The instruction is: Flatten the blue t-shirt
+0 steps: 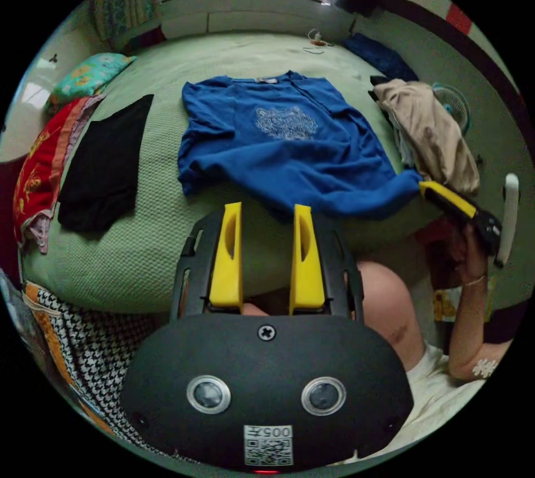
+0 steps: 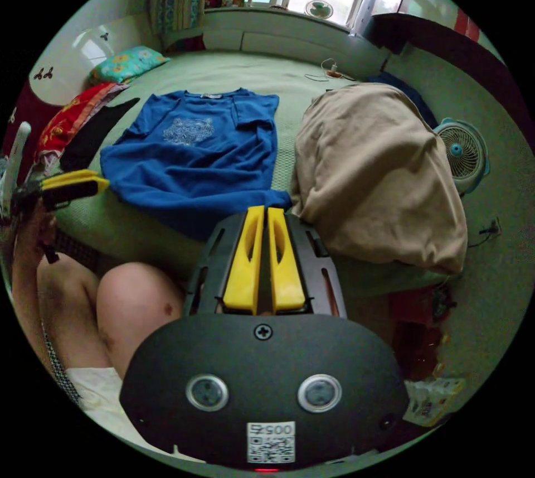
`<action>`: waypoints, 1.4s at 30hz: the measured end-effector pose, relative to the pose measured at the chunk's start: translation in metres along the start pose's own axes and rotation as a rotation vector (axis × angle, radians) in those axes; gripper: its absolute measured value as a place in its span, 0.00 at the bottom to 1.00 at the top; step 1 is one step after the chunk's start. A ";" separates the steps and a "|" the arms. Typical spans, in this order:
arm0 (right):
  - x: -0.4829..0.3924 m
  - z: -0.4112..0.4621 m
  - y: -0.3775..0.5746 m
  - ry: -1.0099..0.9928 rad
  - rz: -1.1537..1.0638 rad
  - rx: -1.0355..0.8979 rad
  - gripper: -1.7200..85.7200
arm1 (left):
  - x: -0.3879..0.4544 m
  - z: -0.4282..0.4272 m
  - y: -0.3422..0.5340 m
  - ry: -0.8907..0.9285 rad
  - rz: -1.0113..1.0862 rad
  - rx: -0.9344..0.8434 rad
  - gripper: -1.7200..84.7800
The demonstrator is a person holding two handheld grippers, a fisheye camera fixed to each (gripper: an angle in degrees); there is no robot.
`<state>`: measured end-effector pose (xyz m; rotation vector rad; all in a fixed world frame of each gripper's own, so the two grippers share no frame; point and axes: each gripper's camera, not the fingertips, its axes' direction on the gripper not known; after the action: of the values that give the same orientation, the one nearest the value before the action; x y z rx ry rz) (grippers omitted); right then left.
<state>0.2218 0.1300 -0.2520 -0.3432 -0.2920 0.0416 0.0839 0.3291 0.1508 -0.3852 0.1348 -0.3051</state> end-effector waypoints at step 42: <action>0.028 -0.020 0.033 -0.075 0.072 0.057 0.01 | 0.038 -0.144 0.101 -0.028 -0.095 0.198 0.03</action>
<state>0.2550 0.1570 -0.2737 -0.2958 -0.3521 0.1331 0.1202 0.3558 -0.0238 -0.1994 0.0583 -0.4028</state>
